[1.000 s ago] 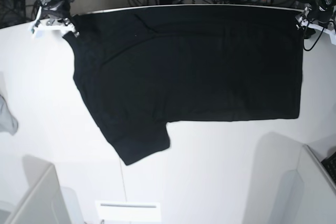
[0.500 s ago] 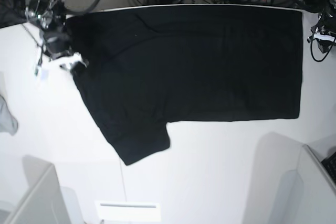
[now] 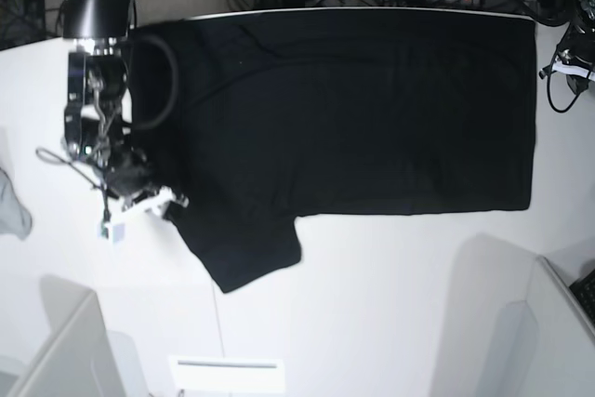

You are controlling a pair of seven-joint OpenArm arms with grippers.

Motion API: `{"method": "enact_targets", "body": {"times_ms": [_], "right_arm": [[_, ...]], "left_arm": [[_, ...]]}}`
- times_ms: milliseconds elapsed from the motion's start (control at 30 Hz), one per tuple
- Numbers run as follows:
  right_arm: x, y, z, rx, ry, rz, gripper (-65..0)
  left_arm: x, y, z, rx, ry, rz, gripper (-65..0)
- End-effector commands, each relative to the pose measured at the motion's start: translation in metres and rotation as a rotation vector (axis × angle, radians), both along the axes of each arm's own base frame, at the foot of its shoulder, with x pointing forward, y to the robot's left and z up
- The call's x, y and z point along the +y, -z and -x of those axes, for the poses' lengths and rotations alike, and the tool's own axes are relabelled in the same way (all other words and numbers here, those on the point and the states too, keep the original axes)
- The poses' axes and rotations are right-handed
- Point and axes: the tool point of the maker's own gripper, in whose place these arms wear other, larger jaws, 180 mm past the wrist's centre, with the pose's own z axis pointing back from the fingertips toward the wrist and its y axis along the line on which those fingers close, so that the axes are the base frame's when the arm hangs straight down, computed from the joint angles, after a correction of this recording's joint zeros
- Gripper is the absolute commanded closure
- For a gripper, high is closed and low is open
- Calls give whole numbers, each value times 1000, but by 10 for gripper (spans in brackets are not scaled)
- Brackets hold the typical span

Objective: Fold the T-shirt properly
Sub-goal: 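Open right gripper and move it to the opposite edge by the sleeve, then move left gripper to the opposite hem corner and grasp both corners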

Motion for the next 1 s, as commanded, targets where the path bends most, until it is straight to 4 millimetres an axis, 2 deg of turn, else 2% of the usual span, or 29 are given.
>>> {"method": "enact_targets", "body": {"times_ms": [0,133,433,533,600,967], "right_arm": [[-4,-16,-18,-49,-6,16,-350],[1,-14,-51,-16,-21,19,-395],[4,16,-100,27,-45,141,-398],[1,30,-106,56,-60,199,-407],[6,34,-109,48,-103,220,-416],[18,52,-98,82,-197,270,-408]], "left_arm": [[5,-11,-3,-23,9,-33,0],[5,-11,-3,-23,8,-30,0],[6,-11,-2,-19,3,-36,0],[6,-10,-1,-16,3,-37,0],[6,-10,-1,-16,3,-37,0],[7,-11,-2,-21,-2,-38,0]]}}
